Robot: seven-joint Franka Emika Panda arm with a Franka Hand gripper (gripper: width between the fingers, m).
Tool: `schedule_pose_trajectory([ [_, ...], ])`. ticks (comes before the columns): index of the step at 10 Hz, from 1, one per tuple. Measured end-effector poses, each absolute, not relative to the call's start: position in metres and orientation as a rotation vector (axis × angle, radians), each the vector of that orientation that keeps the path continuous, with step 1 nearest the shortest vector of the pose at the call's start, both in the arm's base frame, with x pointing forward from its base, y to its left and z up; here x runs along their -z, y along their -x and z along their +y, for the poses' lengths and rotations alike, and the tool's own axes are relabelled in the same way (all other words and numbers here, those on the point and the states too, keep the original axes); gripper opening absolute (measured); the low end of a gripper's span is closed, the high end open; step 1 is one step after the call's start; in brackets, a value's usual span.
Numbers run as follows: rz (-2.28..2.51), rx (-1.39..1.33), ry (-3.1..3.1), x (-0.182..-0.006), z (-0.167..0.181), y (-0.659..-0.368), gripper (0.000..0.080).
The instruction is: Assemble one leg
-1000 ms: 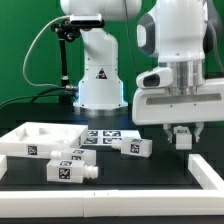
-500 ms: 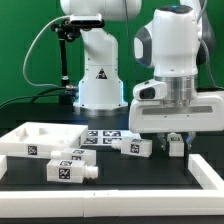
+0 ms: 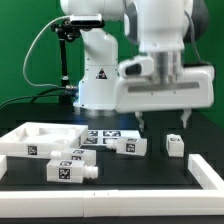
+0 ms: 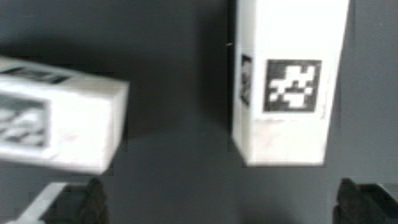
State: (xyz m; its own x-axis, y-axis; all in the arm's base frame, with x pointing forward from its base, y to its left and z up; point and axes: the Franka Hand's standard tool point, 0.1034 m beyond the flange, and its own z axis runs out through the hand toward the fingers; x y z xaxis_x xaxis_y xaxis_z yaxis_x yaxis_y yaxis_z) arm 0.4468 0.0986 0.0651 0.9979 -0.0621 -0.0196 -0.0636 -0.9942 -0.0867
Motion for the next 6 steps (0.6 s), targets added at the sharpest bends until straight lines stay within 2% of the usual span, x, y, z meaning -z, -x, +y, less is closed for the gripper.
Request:
schedule_pose_trajectory([
  [1,0.036,-0.013,3.058,-0.081,0.082,-0.442,0.0644],
  [3,-0.128,0.041,3.067,-0.098,0.050,-0.439,0.0648],
  [6,-0.122,0.060,3.068,-0.097,0.050,-0.442,0.0648],
])
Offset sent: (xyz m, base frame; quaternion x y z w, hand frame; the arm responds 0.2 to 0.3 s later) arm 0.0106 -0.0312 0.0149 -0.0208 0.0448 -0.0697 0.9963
